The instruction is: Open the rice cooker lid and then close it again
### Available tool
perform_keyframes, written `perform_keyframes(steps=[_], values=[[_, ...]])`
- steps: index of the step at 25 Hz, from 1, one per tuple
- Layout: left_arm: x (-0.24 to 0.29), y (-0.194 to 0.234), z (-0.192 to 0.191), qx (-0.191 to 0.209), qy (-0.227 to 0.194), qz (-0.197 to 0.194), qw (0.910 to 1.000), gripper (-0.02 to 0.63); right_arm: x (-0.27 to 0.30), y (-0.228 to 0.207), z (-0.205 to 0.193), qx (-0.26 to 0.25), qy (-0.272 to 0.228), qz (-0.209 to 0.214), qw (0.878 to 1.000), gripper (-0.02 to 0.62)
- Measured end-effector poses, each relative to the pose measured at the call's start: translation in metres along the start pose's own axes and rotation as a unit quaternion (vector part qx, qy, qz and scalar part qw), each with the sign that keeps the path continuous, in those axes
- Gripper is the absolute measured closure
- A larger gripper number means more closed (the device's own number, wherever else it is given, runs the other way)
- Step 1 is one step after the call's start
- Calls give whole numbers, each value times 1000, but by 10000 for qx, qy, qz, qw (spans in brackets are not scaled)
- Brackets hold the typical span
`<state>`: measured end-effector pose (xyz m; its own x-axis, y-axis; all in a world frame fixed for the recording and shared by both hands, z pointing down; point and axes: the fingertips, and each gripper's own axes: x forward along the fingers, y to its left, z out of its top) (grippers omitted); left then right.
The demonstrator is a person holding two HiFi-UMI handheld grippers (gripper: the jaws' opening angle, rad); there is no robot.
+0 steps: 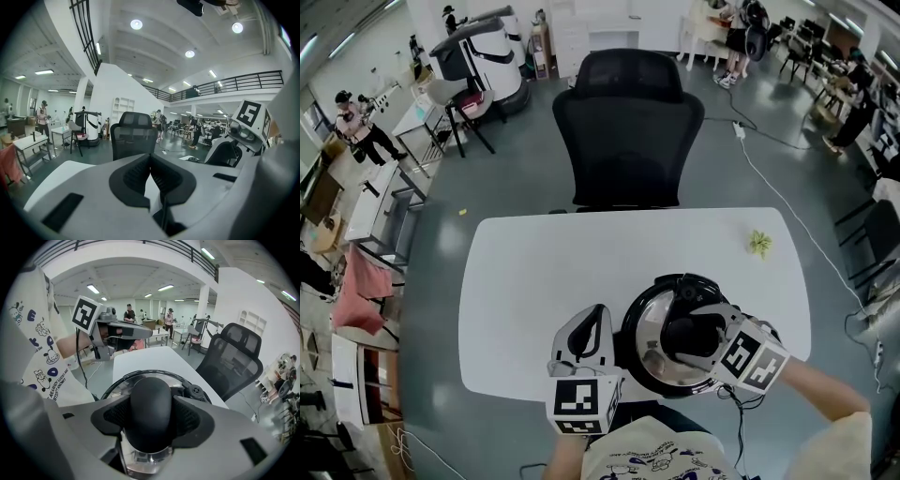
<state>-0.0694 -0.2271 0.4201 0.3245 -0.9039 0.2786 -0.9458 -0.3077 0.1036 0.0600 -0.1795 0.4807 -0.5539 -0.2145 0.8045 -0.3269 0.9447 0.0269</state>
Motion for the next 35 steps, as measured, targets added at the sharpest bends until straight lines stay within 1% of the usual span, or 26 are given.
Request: perform_keyframes(steps=[11, 14, 17, 20, 25, 28, 31, 33, 35], values=[[-4, 1, 0, -8, -19, 40, 10000, 592, 0, 1, -1, -310, 137, 235, 9991, 298], [-8, 1, 1, -8, -19, 71, 10000, 592, -1, 3, -1, -464, 161, 345, 9982, 298], [-12, 2, 1, -16, -23, 104, 9999, 592, -1, 6, -1, -763, 267, 504, 9955, 298], [-15, 2, 1, -11, -27, 137, 9999, 592, -1, 8, -1, -1124, 390, 691, 9905, 298], [-21, 2, 0, -14, -35, 216, 9998, 592, -2, 12, -5, -1534, 565, 917, 9823, 298], [-27, 5, 1, -30, -31, 267, 9996, 592, -3, 16, -4, -1911, 751, 1083, 9727, 297], [-31, 9, 0, -47, -49, 326, 9994, 592, -2, 19, -7, -2339, 939, 1290, 9591, 298], [-32, 10, 0, -62, -52, 362, 9993, 592, -1, 19, -8, -2451, 1010, 1469, 9530, 295], [-34, 10, 0, -76, -53, 386, 9992, 592, -2, 20, -8, -2456, 1018, 1602, 9506, 293]])
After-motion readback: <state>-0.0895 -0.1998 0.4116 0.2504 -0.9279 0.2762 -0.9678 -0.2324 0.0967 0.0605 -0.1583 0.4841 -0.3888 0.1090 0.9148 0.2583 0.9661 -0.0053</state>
